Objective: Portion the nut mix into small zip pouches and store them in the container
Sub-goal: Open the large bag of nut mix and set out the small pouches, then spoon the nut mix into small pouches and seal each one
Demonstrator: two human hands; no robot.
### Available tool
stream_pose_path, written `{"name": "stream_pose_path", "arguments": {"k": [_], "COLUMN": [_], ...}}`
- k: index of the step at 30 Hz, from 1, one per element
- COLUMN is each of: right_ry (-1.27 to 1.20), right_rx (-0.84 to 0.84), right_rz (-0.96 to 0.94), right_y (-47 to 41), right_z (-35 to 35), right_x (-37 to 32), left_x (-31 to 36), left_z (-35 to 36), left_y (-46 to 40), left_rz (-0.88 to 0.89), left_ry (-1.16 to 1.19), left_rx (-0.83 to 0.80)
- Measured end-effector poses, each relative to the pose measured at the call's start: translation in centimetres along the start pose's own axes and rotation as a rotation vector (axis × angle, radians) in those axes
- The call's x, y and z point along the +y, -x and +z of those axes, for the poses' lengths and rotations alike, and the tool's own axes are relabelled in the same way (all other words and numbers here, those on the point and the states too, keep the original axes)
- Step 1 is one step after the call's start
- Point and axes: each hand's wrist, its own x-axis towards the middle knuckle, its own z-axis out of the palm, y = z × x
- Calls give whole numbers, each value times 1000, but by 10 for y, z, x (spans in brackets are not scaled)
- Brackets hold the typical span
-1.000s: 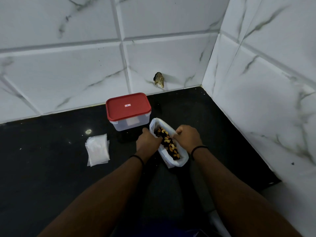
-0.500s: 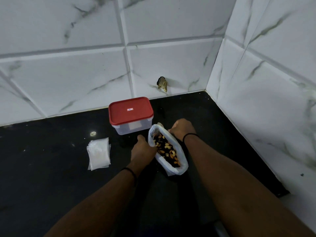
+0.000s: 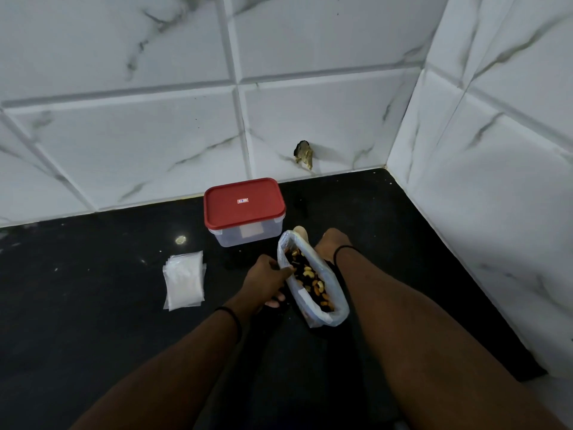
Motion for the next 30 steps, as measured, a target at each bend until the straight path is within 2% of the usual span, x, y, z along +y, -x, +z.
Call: {"name": "stream_pose_path", "arguments": {"k": [3,9,14,16,18,21,26,30], "right_ry": [-44,24,-21,102,278,381,321,258], "right_rx": [15,188,98,16,17,89,201,409], "right_rz": [-10,-187,-351,-347,-326,-353,-340,-392], "right_y": [1,16,46,56,62,70,71,71], "right_z": [1,-38,-77,-77,-65,-43,-20,-18], "right_x": [9,8,12,12,11,12,22,19], "left_x": [1,4,14,18,19,18,14,7], "left_z": [1,4,5,5,4,3,-4,-19], "left_y": [-1,-5,-9,-9,-11,-10,-2,4], "left_rz": [-16,-34,-22,-24,-43,-62,-22,41], "left_ry": [-4,16,41,59,116,199,121,66], "left_rx": [-6,5,75,98,107,110,104,224]}}
